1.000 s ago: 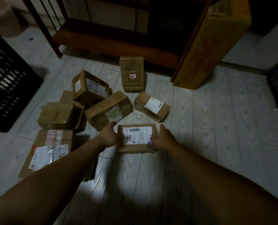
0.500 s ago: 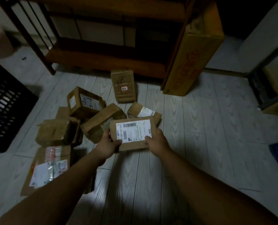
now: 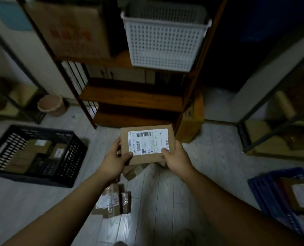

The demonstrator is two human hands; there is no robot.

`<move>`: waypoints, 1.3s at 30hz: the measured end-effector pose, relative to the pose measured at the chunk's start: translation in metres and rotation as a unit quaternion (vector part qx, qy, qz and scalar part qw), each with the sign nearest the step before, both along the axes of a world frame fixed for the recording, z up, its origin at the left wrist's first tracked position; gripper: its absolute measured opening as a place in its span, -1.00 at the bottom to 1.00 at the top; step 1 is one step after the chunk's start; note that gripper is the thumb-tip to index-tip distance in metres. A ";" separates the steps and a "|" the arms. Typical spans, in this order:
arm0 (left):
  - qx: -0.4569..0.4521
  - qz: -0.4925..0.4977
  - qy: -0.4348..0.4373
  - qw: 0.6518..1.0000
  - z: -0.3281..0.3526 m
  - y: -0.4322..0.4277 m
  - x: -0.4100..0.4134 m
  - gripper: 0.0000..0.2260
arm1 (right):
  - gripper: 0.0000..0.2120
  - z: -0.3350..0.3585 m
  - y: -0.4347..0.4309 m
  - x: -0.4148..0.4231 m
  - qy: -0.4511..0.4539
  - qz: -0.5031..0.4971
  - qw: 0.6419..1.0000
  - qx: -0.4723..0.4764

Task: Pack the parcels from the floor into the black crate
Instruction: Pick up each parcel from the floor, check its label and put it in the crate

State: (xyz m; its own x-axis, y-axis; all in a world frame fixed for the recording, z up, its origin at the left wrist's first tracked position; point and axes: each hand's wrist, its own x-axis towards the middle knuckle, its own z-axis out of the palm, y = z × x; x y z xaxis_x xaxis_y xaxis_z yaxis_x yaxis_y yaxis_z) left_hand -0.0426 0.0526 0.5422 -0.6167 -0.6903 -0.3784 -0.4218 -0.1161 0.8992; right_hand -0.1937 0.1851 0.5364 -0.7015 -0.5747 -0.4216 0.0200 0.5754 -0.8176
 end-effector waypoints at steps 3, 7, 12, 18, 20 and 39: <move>-0.022 -0.016 0.027 0.999 0.070 -0.005 0.020 -0.42 | -0.63 0.067 0.000 0.015 0.021 0.005 0.999 -0.027; -0.071 -0.009 0.060 0.996 0.129 -0.006 0.037 -0.45 | -0.54 0.125 0.000 0.029 0.071 0.006 0.995 -0.068; -0.080 0.053 0.097 0.991 0.178 0.004 0.058 -0.44 | -0.30 0.172 -0.002 0.049 0.119 0.039 0.987 -0.096; -0.111 0.117 0.102 0.982 0.207 0.010 0.112 -0.41 | -0.28 0.199 -0.010 0.084 0.141 0.121 0.973 -0.133; -0.127 0.133 0.105 0.977 0.211 0.004 0.132 -0.40 | -0.27 0.205 -0.016 0.102 0.141 0.136 0.970 -0.144; -0.112 0.167 0.036 0.979 0.225 -0.187 0.429 -0.36 | -0.25 0.208 -0.239 0.380 0.082 0.244 0.951 -0.175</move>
